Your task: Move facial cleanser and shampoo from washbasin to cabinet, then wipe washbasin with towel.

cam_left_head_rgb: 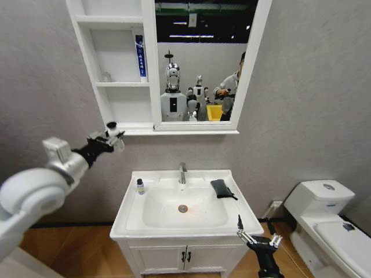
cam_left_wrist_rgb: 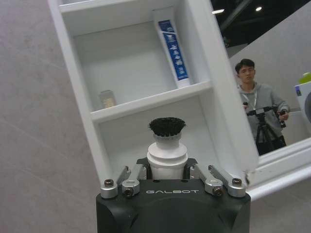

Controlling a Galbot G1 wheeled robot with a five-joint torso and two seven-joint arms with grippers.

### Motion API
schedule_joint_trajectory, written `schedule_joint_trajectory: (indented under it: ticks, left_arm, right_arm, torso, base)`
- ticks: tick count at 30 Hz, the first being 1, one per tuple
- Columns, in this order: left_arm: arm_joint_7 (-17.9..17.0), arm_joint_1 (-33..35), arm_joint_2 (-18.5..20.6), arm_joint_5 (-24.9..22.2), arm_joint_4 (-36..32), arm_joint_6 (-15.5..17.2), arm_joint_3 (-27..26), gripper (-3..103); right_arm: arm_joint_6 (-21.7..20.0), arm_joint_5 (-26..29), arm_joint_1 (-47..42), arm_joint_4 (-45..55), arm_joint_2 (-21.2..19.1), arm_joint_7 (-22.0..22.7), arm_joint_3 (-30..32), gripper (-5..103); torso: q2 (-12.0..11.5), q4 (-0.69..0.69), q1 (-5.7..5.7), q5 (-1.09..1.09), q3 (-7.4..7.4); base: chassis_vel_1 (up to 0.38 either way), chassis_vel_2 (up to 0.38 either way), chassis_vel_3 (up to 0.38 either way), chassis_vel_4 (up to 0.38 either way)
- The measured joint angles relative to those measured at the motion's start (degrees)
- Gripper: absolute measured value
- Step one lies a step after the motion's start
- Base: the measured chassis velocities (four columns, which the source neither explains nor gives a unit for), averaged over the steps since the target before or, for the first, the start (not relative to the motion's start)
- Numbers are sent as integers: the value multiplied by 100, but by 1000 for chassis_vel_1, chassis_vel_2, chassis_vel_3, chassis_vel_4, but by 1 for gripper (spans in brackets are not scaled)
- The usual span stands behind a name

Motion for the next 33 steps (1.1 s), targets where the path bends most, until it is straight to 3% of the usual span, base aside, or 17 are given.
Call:
schedule_joint_trajectory:
  ticks: [2,4,6,9,12,16,18,21,28,33]
  left_arm:
    - [-143,-1058,-96,-460,377,305,770,34]
    - [-208,-1321,-150,-578,451,387,965,34]
    - [-570,-2424,-534,-1131,763,764,1934,33]
    - [-667,-2685,-652,-1259,848,858,2173,33]
    - [-988,-3778,-1257,-1458,1398,1147,3083,33]
    - [-1095,-4202,-1511,-1423,1769,1264,3421,33]
    - [-1355,-4673,-1842,-1321,2359,1484,3855,33]
    - [-1600,-5033,-2142,-1281,2844,1554,4198,33]
    - [-1983,-5407,-2709,-1174,3582,1556,4501,33]
    - [-2088,-5357,-2873,-1129,3812,1553,4510,33]
  right_arm:
    - [-16,18,31,-35,-7,7,8,100]
    - [-23,20,37,-41,-12,9,8,100]
    - [-55,27,37,-45,-29,18,27,100]
    - [-60,34,24,-37,-34,20,41,100]
    - [-65,83,-17,-14,-51,27,123,100]
    - [-60,100,-14,-17,-48,31,140,100]
    - [-38,109,0,-43,-28,39,146,100]
    - [-32,129,9,-61,-35,42,155,100]
    - [-30,222,61,-102,-91,50,213,100]
    - [-32,267,88,-128,-116,59,233,100]
  torso:
    - [0,0,0,0,0]
    - [0,0,0,-1,0]
    - [0,-4,1,0,0]
    - [0,-4,1,1,1]
    - [0,-5,1,2,1]
    - [0,-4,1,3,1]
    - [-1,-1,1,2,1]
    - [-1,-2,1,2,1]
    - [-1,-3,1,3,0]
    - [-1,-2,1,2,0]
  base:
    - [0,0,0,0]
    - [0,0,0,0]
    - [0,0,0,0]
    - [0,0,0,0]
    - [0,0,0,0]
    - [0,0,0,0]
    - [0,0,0,0]
    - [0,0,0,0]
    - [0,0,0,0]
    - [0,0,0,0]
